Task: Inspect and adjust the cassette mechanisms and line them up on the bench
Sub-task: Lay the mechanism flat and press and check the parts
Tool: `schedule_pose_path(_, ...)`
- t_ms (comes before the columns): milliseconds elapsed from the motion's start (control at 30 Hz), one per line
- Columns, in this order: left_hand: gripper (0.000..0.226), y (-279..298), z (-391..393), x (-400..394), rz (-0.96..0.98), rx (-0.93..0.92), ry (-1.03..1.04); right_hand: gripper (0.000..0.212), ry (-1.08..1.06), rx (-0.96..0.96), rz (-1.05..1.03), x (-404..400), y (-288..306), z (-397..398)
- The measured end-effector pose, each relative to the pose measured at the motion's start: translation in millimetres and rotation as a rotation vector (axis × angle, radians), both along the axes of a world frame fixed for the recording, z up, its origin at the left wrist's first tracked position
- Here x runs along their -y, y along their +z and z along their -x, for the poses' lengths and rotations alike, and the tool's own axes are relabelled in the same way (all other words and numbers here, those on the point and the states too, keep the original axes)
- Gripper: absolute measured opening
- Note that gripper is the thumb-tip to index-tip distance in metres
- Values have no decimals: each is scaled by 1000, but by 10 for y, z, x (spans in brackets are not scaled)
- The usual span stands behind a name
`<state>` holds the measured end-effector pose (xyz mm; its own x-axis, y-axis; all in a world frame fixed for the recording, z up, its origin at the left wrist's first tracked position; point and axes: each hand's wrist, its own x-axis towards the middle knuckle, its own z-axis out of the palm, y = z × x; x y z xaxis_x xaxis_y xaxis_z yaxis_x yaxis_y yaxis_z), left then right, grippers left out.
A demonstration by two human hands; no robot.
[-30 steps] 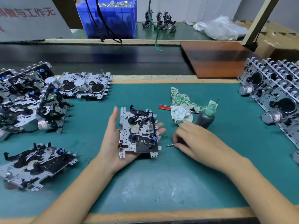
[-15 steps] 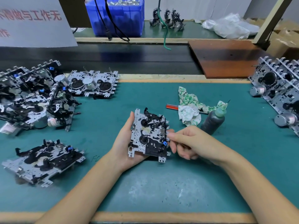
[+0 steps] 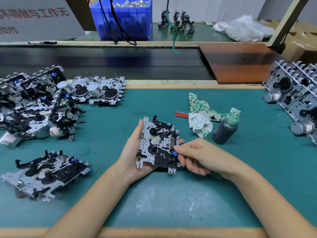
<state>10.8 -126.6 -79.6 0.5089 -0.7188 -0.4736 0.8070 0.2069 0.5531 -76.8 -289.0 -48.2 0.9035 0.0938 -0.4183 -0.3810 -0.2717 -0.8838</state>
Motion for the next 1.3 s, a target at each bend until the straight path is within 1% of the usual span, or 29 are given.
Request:
schedule_pose_path(467, 77, 27, 9, 7, -12, 5, -6, 55, 20, -27, 28, -2, -18, -5)
schedule_pose_path(600, 76, 37, 14, 9, -19, 10, -7, 53, 21, -35, 14, 6, -30, -4)
schedule_pose_path(700, 75, 45, 21, 16, -24, 8, -9, 55, 38, -38, -18, 21, -24, -5)
schedule_pose_path(867, 74, 48, 19, 21, -43, 5, 2, 59, 79, -55, 22, 30, -17, -25)
schedule_pose_path(1067, 75, 29, 16, 29, -76, 20, 12, 66, 112, -78, 19, 76, -23, -67)
schedule_pose_path(1300, 75, 9, 13, 26, -62, 33, 18, 66, 158, -122, 15, 114, -30, -91)
